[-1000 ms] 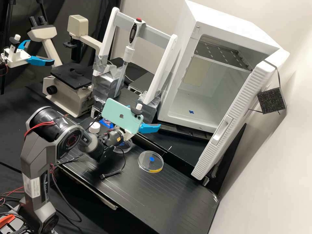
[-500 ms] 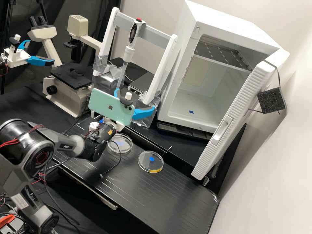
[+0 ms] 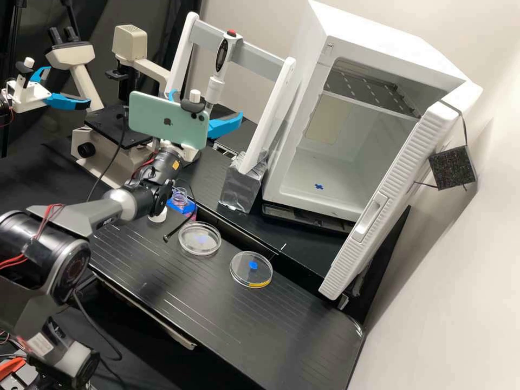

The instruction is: Use the pipette

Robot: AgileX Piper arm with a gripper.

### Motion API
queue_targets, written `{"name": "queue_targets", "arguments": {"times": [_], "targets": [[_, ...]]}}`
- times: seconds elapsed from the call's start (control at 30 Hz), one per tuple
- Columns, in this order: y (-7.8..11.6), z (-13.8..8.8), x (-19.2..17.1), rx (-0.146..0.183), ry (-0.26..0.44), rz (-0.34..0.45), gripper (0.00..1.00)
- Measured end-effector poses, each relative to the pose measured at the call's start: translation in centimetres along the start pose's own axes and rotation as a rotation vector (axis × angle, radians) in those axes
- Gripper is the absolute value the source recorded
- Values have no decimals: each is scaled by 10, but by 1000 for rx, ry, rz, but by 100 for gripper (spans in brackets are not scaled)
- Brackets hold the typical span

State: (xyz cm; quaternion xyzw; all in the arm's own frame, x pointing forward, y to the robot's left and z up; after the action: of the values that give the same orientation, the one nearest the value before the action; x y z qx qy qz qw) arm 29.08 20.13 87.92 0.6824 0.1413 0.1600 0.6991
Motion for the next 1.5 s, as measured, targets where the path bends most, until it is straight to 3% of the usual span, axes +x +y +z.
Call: {"name": "queue_targets", "arguments": {"times": [0.33, 0.37, 0.47, 0.73, 1.5], "targets": [[4, -14, 40, -23, -15, -13, 100], [5, -15, 44, -17, -13, -10, 0], [2, -16, 53, -11, -19, -23, 0], [-5, -11, 70, -34, -58, -61, 0], [-3, -12, 72, -34, -62, -67, 0]]}}
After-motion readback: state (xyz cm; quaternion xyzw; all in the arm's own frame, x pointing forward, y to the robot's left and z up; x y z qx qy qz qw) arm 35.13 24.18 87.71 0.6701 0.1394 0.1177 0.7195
